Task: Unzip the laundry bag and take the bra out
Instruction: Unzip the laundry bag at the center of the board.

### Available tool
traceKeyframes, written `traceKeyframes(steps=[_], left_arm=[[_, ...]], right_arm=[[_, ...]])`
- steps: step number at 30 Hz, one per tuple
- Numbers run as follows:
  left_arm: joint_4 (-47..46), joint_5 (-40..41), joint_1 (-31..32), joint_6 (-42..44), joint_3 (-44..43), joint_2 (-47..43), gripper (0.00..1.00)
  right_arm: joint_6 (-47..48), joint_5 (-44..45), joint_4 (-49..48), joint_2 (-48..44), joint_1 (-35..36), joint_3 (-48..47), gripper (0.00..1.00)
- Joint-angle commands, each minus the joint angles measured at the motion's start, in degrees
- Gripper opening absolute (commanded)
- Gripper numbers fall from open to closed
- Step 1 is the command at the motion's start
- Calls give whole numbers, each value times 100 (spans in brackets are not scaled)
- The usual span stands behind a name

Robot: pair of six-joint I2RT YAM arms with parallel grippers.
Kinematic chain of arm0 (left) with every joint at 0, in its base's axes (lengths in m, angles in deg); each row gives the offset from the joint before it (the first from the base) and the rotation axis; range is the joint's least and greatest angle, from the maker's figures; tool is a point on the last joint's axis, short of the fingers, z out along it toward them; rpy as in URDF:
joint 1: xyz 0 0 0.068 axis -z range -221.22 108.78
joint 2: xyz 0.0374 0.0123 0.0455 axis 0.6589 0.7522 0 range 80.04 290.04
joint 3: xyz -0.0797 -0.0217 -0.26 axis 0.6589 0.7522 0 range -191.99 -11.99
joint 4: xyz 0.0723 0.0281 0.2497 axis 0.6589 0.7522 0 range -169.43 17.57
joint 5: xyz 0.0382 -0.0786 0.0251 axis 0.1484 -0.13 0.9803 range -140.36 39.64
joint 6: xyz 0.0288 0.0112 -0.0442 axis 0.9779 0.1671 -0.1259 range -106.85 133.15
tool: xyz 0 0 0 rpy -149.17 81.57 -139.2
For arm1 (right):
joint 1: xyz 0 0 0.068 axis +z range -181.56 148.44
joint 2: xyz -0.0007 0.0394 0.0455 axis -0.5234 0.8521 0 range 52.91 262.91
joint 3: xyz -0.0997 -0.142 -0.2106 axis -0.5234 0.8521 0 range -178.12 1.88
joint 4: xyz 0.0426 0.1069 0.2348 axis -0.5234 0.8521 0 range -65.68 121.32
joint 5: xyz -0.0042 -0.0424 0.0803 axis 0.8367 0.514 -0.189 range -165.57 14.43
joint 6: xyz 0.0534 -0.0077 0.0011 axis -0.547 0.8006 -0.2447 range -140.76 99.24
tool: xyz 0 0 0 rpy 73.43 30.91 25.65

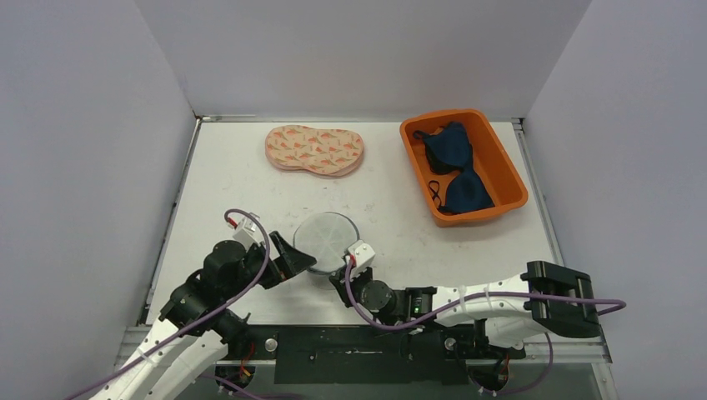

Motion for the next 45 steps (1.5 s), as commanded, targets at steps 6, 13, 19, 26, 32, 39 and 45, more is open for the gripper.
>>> traceKeyframes(steps=[6,13,19,26,32,39,45], left_arm=[[137,-67,-24,-1329,643,-757,96],[-754,60,-15,-1705,971,-491,100],[-1375,84,2,-1634,1058,200,69],[-1749,340,3,-1626,1233,281,39],[-1954,408,-2,-1405,1220,611,19],[-2245,388,-15,-1104,1057,1086,7],[-3092,-166,-32,-623,967,1522,0]], right_arm=[[305,-469,-383,492,-19,-626,5],[401,-837,-520,759,19,-740,5],[418,-812,-460,691,17,-710,5],[343,-664,-375,434,24,-513,5],[279,-304,-135,148,25,-331,5],[71,304,400,-454,-81,126,5],[122,524,620,-853,128,270,5]])
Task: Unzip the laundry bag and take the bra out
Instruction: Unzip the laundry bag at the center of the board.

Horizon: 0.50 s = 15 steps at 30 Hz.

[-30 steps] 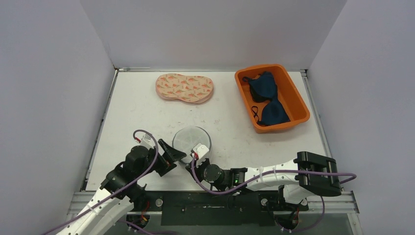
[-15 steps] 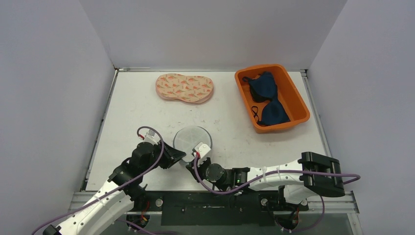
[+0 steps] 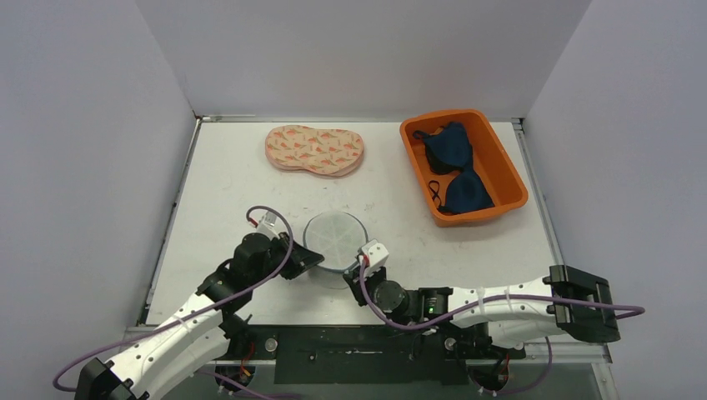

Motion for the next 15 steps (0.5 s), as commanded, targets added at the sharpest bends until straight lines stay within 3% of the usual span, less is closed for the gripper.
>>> traceKeyframes(steps=[1,10,11,12,13,15], left_arm=[[-841,-300,-41,669,-401,366,0],[-1197,-1311,-66,1697,-1740,2118,0],[-1296,-1409,-68,1720,-1805,2316,6],[-1319,-1475,-74,1739,-1871,2426,18],[-1259,-1504,-76,1775,-1917,2483,36],[-852,-1439,-83,1881,-1966,2450,63]], right_arm=[[39,470,183,-287,274,-46,5],[84,653,-85,-11,687,-205,5],[90,642,-169,62,697,-228,5],[91,626,-254,148,695,-263,5],[104,614,-329,239,688,-296,5],[129,589,-470,427,645,-393,5]])
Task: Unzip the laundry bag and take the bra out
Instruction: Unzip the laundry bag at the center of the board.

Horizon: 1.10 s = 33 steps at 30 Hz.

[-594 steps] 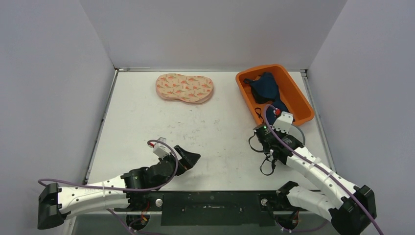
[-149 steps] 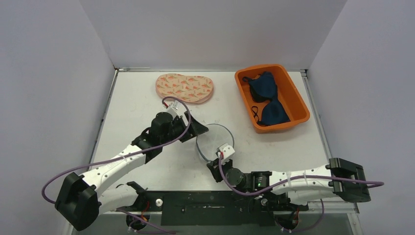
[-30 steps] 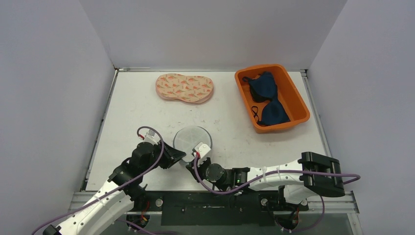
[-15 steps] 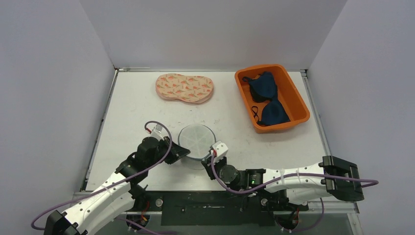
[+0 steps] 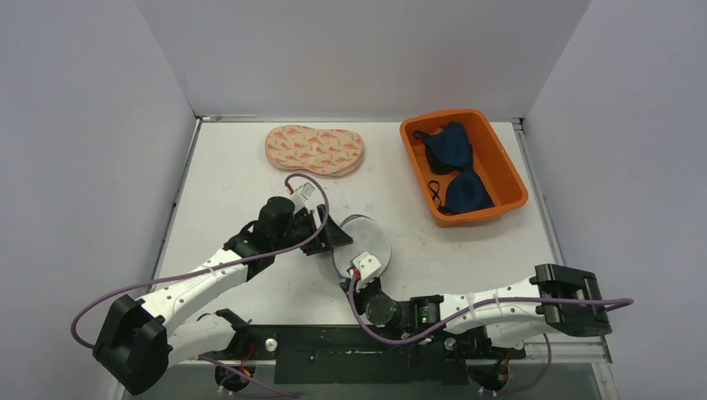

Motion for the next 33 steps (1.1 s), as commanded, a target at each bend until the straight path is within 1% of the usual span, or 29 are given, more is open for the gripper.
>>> traceKeyframes(steps=[1,4,6,7,12,15,20,23,25,26,27,29,33], left_arm=[[89,23,-81,415,-345,-65,72],[864,498,-85,555,-209,-558,92],[1338,856,-94,589,-86,-993,99],[1544,945,-99,603,-19,-1216,96],[2418,1122,-107,598,242,-2117,96],[2728,1115,-107,478,383,-2494,96],[2661,890,-99,-20,724,-3099,96],[2353,911,-99,-391,948,-3261,97],[2033,940,-99,-682,1158,-3286,99],[1878,971,-99,-833,1239,-3281,97],[1751,1052,-99,-957,1315,-3261,90],[1571,1181,-99,-1219,1429,-3225,83],[1376,1399,-99,-1429,1507,-3162,61]], right_arm=[[43,-128,-625,362,45,-391,5],[34,-322,-797,628,-120,-523,5],[-6,-492,-907,748,-237,-576,5],[-22,-568,-963,789,-291,-608,5],[-44,-952,-1149,984,-511,-739,5],[11,-1058,-1168,1105,-517,-893,5],[91,-1202,-1199,1279,-508,-1092,5],[127,-1310,-1210,1393,-493,-1190,5],[145,-1370,-1236,1474,-478,-1228,5],[154,-1407,-1246,1496,-470,-1240,5],[162,-1426,-1248,1509,-459,-1255,5],[183,-1464,-1240,1514,-438,-1260,5],[191,-1434,-1159,1453,-414,-1216,5]])
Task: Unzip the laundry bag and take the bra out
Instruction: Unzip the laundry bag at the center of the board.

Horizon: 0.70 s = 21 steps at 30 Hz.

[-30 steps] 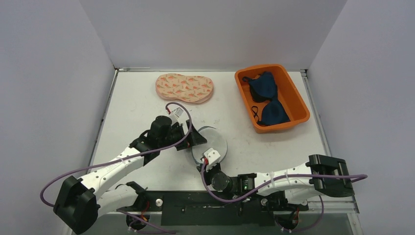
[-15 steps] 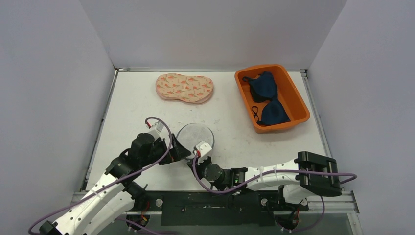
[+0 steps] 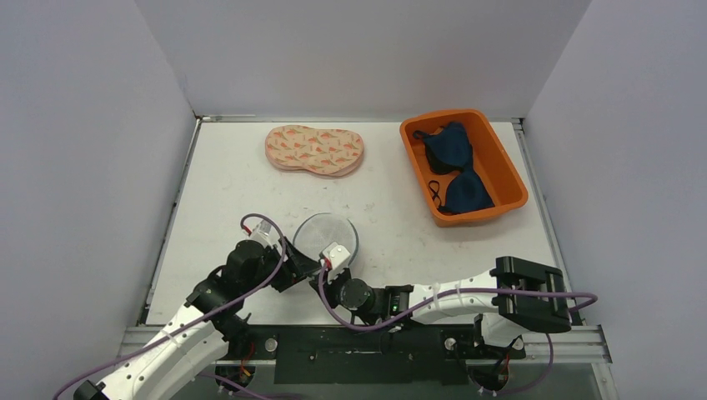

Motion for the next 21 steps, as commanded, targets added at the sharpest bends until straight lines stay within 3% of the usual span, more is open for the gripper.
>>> traceKeyframes(steps=[1,10,19,21], left_arm=[[-638,358,-20,-427,-16,38,56],[-660,578,-29,-400,-70,192,21],[-775,551,-37,-224,-139,324,0],[-878,433,-37,-122,-173,383,0]], right_arm=[[69,-28,-225,-113,73,-147,5],[-64,248,-61,-521,117,268,5],[-337,874,347,-1173,117,762,5],[-393,1126,512,-1379,113,884,5]])
